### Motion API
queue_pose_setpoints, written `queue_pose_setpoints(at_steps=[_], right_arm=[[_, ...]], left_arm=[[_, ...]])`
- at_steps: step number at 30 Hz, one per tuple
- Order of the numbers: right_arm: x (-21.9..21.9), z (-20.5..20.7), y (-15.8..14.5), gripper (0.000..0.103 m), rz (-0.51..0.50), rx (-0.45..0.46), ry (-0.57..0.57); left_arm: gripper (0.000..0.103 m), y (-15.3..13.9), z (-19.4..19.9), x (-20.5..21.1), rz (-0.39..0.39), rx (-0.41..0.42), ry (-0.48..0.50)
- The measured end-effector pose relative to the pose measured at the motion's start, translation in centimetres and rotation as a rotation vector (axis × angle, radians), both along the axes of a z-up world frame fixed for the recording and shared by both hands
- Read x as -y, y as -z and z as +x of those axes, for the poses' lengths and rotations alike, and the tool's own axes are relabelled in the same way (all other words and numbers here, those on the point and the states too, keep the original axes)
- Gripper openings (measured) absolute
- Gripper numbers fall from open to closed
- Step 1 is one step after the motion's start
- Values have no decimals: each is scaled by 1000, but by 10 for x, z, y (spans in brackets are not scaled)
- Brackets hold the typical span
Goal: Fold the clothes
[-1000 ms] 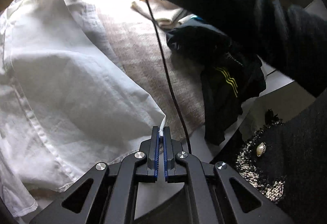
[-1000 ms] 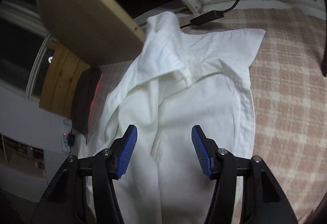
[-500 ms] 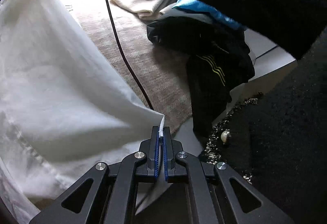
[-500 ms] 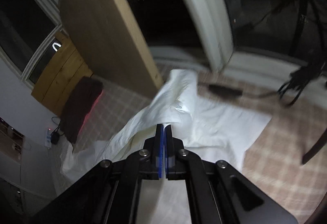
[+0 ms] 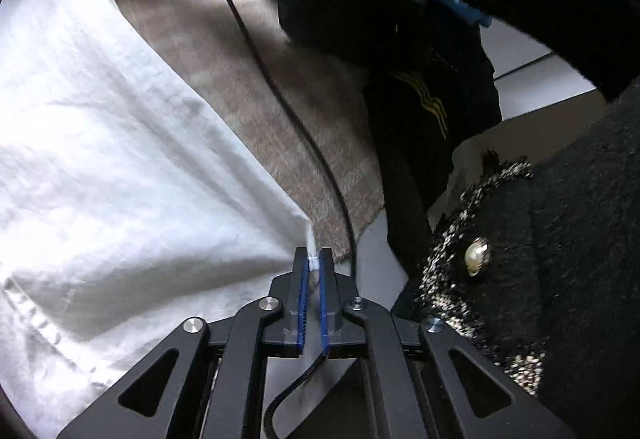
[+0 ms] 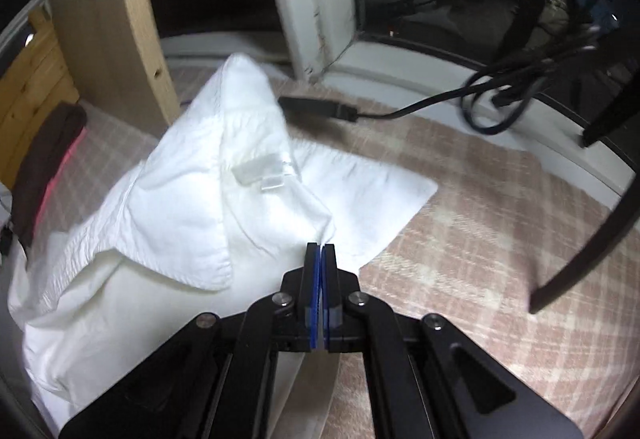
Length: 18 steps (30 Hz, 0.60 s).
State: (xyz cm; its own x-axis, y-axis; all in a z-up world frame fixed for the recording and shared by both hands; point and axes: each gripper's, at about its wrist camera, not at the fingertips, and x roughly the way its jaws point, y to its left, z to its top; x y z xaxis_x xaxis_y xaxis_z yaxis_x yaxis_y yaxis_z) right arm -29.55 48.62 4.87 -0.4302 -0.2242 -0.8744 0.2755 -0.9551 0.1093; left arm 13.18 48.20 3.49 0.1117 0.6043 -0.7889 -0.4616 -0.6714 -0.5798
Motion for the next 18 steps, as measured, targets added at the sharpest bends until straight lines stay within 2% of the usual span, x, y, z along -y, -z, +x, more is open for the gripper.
queue_pose_setpoints(at_steps=[2,3,4,6,9,12,18], right_arm=[[1,-1,1,6,17,3,3],[1,-1,-3,13,20,3,14],[-3,2,-10,15,7,-17,19],[-6,11,-24,17,-27,-48,-4],[-1,38,-43,17,-78,-62,-97],[4,65,-47,17,-94,-40,-189],[-1,101,-19,17,-105,73,-216]], left_arm=[[9,3,-1,-2,-19,21,4],[17,-1,-1,-1,-25,6,-4],[22,-6,-2,3,-24,-11,-24],[23,-18,-3,18,-15,-35,-84],[31,-39,-1,51,-11,-84,-200],[30,-51,7,81,-50,-116,-291],[31,-54,27,118,-115,-121,-398]])
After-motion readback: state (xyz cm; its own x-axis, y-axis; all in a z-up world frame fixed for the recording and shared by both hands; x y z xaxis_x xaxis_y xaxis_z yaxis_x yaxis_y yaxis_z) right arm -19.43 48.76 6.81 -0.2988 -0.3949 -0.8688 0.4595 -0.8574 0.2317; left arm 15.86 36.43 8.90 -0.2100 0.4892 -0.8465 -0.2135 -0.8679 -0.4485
